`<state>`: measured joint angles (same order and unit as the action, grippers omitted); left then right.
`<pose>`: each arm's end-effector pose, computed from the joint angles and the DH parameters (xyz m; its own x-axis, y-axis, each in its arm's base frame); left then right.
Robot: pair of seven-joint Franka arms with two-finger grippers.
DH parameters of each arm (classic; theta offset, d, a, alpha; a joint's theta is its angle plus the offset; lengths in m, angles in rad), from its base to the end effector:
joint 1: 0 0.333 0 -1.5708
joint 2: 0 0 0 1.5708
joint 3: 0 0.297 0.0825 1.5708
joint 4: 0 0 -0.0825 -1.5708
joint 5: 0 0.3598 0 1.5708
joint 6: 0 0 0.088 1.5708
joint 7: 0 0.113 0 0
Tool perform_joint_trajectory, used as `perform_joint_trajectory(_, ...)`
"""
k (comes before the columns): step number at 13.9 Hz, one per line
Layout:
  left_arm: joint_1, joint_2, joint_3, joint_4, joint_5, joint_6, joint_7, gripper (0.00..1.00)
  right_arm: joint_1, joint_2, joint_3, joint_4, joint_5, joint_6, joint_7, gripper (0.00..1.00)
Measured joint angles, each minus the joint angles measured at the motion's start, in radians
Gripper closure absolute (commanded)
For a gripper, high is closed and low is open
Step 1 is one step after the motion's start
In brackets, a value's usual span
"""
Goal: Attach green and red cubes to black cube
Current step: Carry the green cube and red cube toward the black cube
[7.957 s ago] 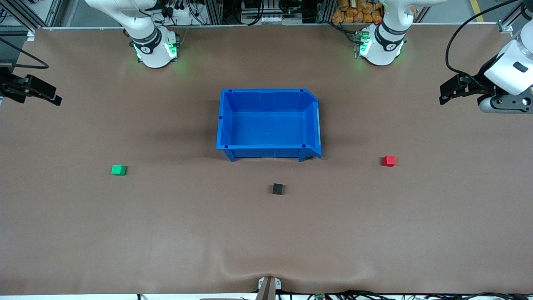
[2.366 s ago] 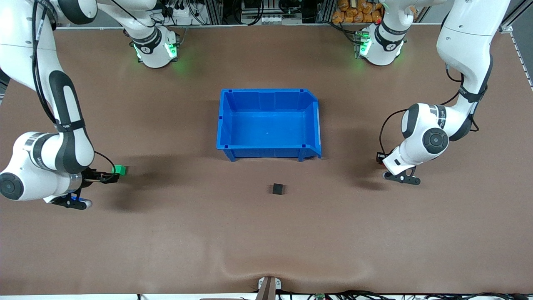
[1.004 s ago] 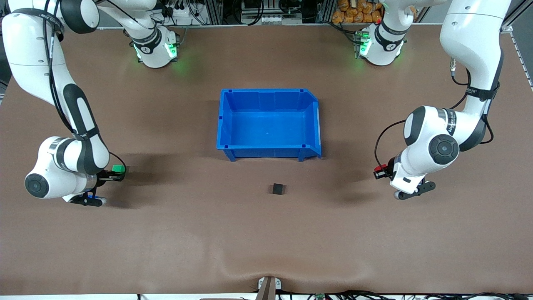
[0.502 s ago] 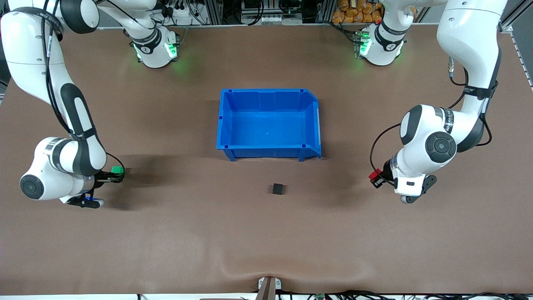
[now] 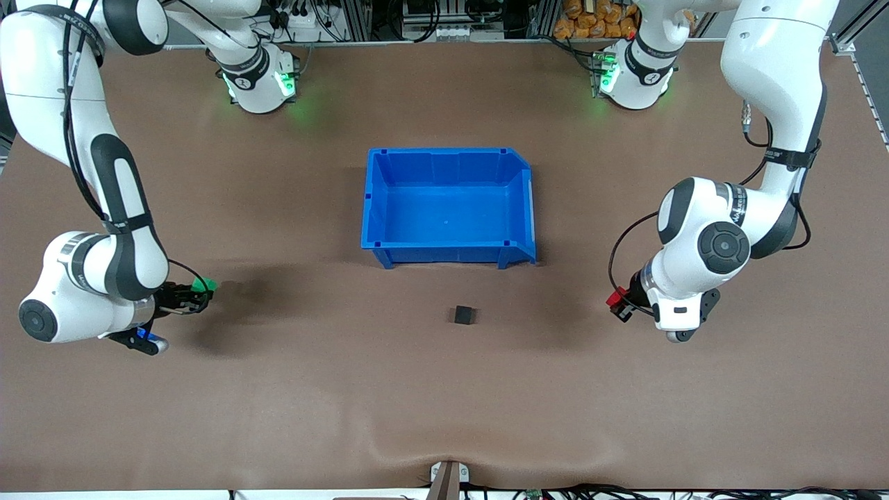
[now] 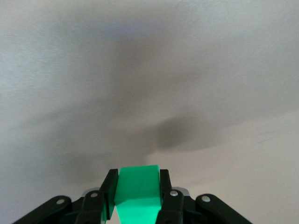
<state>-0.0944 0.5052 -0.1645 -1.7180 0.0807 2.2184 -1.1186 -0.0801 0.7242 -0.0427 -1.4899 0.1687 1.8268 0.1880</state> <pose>0.6215 -0.1516 0.2903 0.6739 0.7388 -0.0120 0.7389 -0.6738 0.0094 0.6328 -0.0599 0.2140 0.8567 -0.3351 -0.3920 -0.3774 -0.9254 -0.0338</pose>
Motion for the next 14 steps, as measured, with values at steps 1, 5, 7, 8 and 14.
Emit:
perform_joint_trajectory(1, -0.002, 0.005, 0.000, 0.008, 0.000, 0.000, -0.033, 1.00, 0.000, 0.000, 0.000, 0.006, 0.024, -0.009, 0.026, 1.00)
perform_joint_trajectory(5, -0.013, 0.023, 0.000, 0.033, 0.000, 0.000, -0.135, 1.00, 0.018, 0.000, 0.007, 0.040, 0.059, -0.047, 0.218, 1.00)
perform_joint_trajectory(7, -0.017, 0.027, 0.000, 0.041, 0.000, 0.000, -0.177, 1.00, 0.044, -0.001, 0.009, 0.056, 0.118, -0.059, 0.333, 1.00)
perform_joint_trajectory(8, -0.019, 0.030, 0.000, 0.046, 0.000, 0.000, -0.195, 1.00, 0.057, -0.002, 0.009, 0.065, 0.143, -0.061, 0.392, 1.00)
perform_joint_trajectory(14, -0.028, 0.048, 0.000, 0.067, 0.000, 0.000, -0.240, 1.00, 0.135, -0.005, 0.012, 0.095, 0.227, -0.066, 0.675, 1.00)
